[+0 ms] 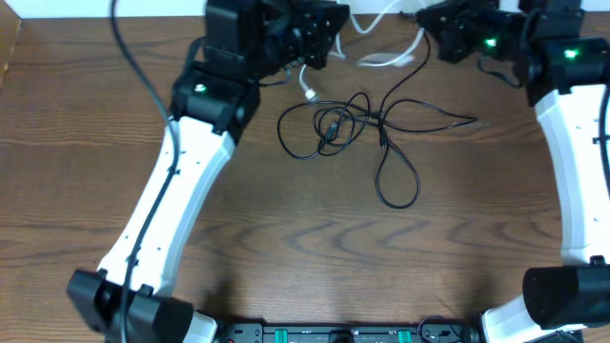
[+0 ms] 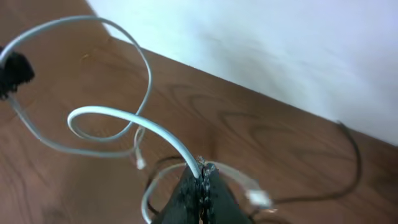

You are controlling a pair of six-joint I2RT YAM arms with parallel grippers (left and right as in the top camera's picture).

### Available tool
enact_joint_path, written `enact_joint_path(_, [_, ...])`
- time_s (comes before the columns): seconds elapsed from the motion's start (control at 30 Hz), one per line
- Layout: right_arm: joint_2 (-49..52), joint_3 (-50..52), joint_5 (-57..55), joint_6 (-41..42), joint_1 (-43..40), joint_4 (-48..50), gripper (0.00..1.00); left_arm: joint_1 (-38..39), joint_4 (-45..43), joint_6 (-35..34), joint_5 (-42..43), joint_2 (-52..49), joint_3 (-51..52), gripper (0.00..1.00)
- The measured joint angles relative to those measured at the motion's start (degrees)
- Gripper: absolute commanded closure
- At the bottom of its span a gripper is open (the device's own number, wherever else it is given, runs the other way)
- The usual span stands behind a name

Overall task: Untangle cables
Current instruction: 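Pull the white cable with both grippers toward the upper right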

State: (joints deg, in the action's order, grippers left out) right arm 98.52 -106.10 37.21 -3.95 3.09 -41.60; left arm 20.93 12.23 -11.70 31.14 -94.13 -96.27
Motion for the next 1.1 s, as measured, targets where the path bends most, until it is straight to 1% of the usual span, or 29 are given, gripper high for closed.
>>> enact_joint_path(0.1, [0.0, 0.0, -0.8, -0.4, -1.1, -2.4, 0.99, 2.3, -2.4, 0.0, 0.0, -2.1, 0.0, 0.59])
enact_joint_path(0.23, [0.0, 0.0, -4.5, -0.1, -0.5, -3.8, 0.99, 6.0, -7.1, 0.1, 0.0, -3.8, 0.0, 0.21])
enact_joint_path(0.27, [0.0, 0.0, -5.7, 0.3, -0.5, -3.8, 0.99, 6.9, -7.9, 0.0, 0.0, -3.9, 0.0, 0.15])
enact_joint_path(0.3, [0.0, 0.0, -7.8, 1.0, -0.5, -3.8, 0.99, 7.6, -8.3, -0.3, -0.2, -3.9, 0.0, 0.06])
enact_joint_path(0.33, [0.0, 0.0, -10.8, 2.0, -0.7, -3.7, 0.99, 8.2, -8.5, -0.6, -0.4, -3.9, 0.0, 0.03])
enact_joint_path(0.4, [0.0, 0.0, -16.2, 3.6, -1.1, -3.3, 0.99, 9.6, -7.1, -0.2, -1.8, -3.9, -0.1, 0.02])
enact_joint_path(0.5, [0.0, 0.0, -23.5, 5.6, -2.6, -0.8, 0.99, 9.7, -1.4, -0.1, -5.5, -3.9, -0.2, 0.02])
enact_joint_path(0.63, [0.0, 0.1, -32.5, 6.9, -5.4, 4.9, 0.99, 8.8, 7.0, 1.4, -10.7, -3.9, -0.2, 0.02])
enact_joint_path(0.73, [0.1, 0.1, -38.5, 7.2, -7.1, 9.3, 0.99, 8.2, 10.6, 2.7, -13.7, -3.9, -0.2, 0.02])
enact_joint_path(0.9, [0.1, 0.1, -49.3, 7.4, -9.0, 12.7, 0.99, 7.0, 12.3, 3.4, -16.4, -3.9, -0.2, 0.02])
enact_joint_path(1.1, [0.9, 0.1, -59.0, 7.9, -11.9, 10.8, 0.99, 6.1, 12.5, 4.1, -17.5, -3.9, -0.2, 0.02])
